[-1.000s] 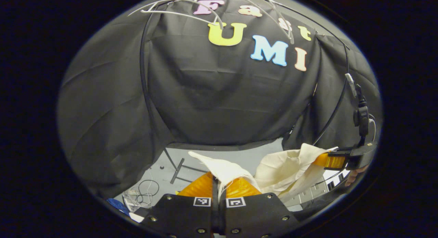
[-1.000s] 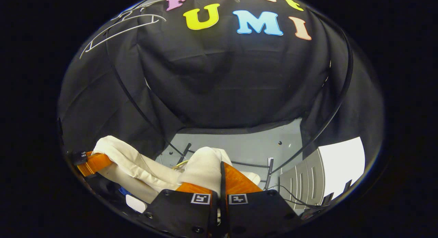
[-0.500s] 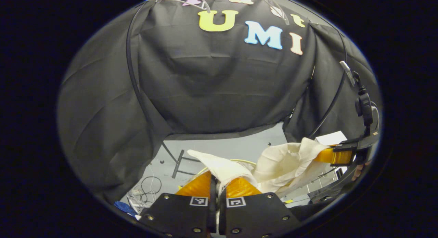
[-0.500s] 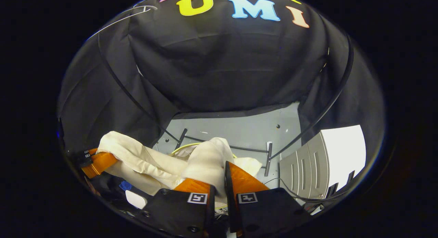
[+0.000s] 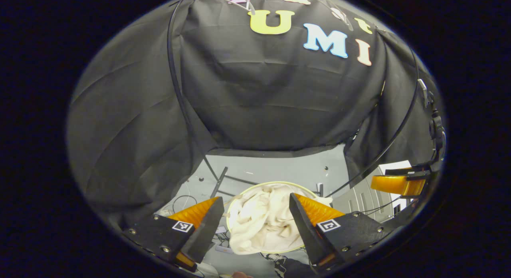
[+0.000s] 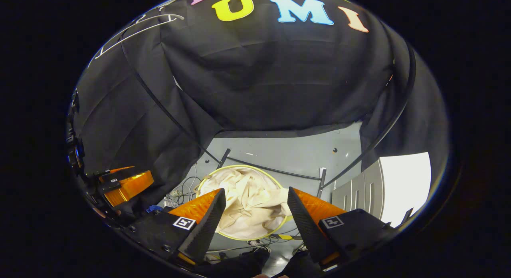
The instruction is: Grasp the clothes on the hanger with both hands and then place them into the laundry hamper below.
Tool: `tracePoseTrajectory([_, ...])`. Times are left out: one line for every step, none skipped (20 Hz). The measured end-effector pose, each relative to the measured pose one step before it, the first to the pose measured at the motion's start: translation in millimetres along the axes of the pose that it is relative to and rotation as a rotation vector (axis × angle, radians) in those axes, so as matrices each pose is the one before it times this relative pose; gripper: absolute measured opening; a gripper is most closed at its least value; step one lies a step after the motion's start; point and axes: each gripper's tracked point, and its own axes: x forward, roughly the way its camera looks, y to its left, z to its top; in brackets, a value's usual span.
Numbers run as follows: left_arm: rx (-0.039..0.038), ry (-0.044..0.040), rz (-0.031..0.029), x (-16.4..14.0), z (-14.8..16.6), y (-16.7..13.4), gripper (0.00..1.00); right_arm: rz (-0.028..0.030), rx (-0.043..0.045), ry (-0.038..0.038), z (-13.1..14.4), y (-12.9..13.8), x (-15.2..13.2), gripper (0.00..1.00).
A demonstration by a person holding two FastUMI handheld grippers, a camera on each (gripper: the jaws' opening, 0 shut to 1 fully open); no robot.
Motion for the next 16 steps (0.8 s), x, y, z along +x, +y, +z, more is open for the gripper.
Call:
tracePoseTrajectory([-0.00405, -0.00086, 0.0147, -3.8, 1.62, -4.01, 0.96, -0.00079, -0.00171, -0.00657, 2.66, -8.64, -4.36, 0.98])
tracePoseTrajectory([-0.00351, -0.00165, 0.01132, -3.5, 2.11, -3.84, 0.96, -0.00169, 0.00274, -0.01083, 4.81, -8.83, -3.87, 0.98])
tracePoseTrajectory([-0.00246, -0.00164, 0.01082, -3.76, 2.69, -5.27, 0.96, -0.00349, 0.00597, -0.01327, 4.92, -9.16, -4.02, 0.98])
tracePoseTrajectory([0.00092, -0.00161, 0.01025, -3.35, 2.12, -6.14, 0.96, -0.00272, 0.00978, -0.0107, 2.5, -9.24, -4.46, 0.98])
tracePoseTrajectory([0.00447, 0.00045, 0.00638, -2.77, 0.3, -7.22, 0.96, -0.00137, 0.01163, -0.00879, 4.21, -9.06, -3.43, 0.98])
tracePoseTrajectory([0.00725, 0.0027, 0.00149, -2.88, -1.4, -8.39, 0.96, -0.00173, 0.00956, -0.00931, 3.54, -8.8, -3.17, 0.98])
tracePoseTrajectory([0.0102, 0.00486, -0.00047, -2.6, -0.4, -9.37, 0.96, -0.00521, 0.00595, -0.01027, 4.99, -9.48, -3.31, 0.98])
tracePoseTrajectory([0.01296, 0.00081, 0.00018, -4.47, 1.09, -13.08, 0.96, -0.00699, 0.00502, -0.01124, 3.18, -10.47, -3.14, 0.98])
tracePoseTrajectory([0.01153, -0.00278, -0.00004, -2.91, 2.98, -10.26, 0.96, -0.00583, 0.00616, -0.00976, 3.9, -10.55, -3.37, 0.98])
tracePoseTrajectory([0.0125, -0.00447, 0.00169, -3.99, 2.75, -11.03, 0.96, -0.00337, 0.0063, -0.00698, 0.38, -10.06, -2.58, 0.98])
tracePoseTrajectory([0.01076, -0.00385, 0.00079, -3.17, 3.65, -10.89, 0.96, -0.00394, 0.00552, -0.003, 0.82, -9.95, -1.27, 0.98])
tracePoseTrajectory([0.00821, -0.0026, 0.00245, -3.66, 1.15, -11.38, 0.96, -0.00388, 0.00564, 0.00001, -1.3, -10.73, -2.17, 0.98])
tracePoseTrajectory([0.00665, -0.00063, 0.00365, -1.8, 0.93, -12.63, 0.96, -0.00205, 0.00536, 0.00011, -0.01, -10.84, -1.84, 0.98])
tracePoseTrajectory([0.00356, -0.00117, 0.0016, -2.72, 2.63, -10.98, 0.96, -0.00226, 0.00513, 0.0003, -2.59, -9.99, -2.64, 0.98])
tracePoseTrajectory([0.0019, -0.00521, 0.00116, -2.54, 5.08, -12.16, 0.96, -0.00052, 0.00502, -0.00196, 0.45, -10.68, -2.52, 0.98])
tracePoseTrajectory([0.00121, -0.01081, 0.00262, -4.79, 5.41, -12.27, 0.96, -0.00004, 0.00557, -0.00527, 1.25, -10.54, -3.38, 0.98])
